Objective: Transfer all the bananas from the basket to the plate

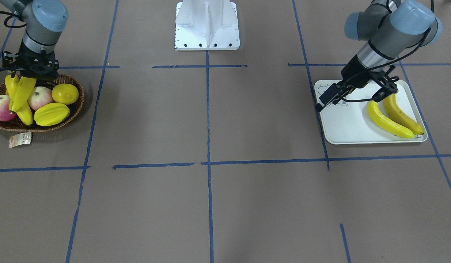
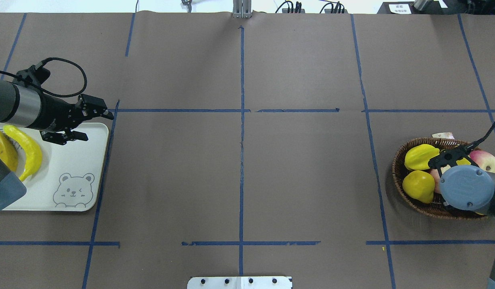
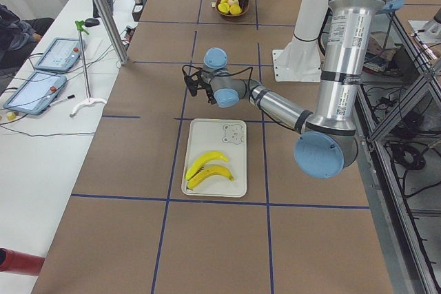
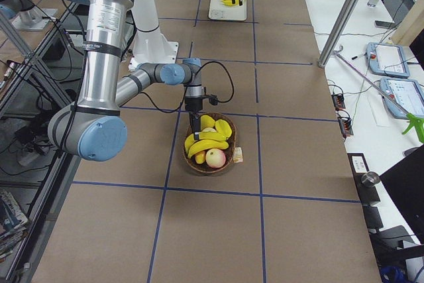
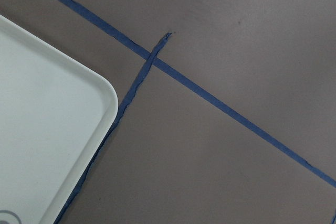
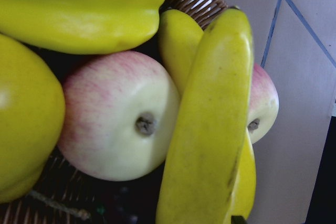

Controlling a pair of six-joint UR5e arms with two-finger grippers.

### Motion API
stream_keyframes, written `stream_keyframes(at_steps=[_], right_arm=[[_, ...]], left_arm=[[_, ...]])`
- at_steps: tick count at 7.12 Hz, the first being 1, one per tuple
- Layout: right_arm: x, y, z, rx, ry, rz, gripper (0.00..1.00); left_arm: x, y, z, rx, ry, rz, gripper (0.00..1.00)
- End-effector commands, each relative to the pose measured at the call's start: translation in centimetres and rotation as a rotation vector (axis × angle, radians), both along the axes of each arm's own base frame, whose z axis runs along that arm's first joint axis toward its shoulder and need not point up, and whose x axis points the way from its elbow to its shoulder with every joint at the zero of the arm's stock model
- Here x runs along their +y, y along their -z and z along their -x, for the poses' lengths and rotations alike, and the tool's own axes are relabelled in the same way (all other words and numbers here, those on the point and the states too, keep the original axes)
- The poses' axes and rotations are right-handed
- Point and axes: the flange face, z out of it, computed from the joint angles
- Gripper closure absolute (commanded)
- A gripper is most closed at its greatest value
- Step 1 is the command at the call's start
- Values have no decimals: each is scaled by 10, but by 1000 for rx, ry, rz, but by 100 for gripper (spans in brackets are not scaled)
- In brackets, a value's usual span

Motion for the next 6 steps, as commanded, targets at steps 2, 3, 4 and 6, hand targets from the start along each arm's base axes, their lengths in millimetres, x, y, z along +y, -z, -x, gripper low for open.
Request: stream_keyframes(at_steps=[2, 3, 4, 6], right_arm=[[1, -3, -4, 42, 2, 0, 66], [1, -1, -5, 41, 3, -4, 78], [-2, 5, -9, 31, 6, -13, 87], [-12, 43, -28, 0, 31, -31, 92]], left_arm=[[0, 0, 0, 0, 0, 0, 0], [0, 1, 0, 1, 0, -1, 0], [0, 1, 0, 1, 0, -1, 0], [0, 1, 0, 1, 0, -1, 0]])
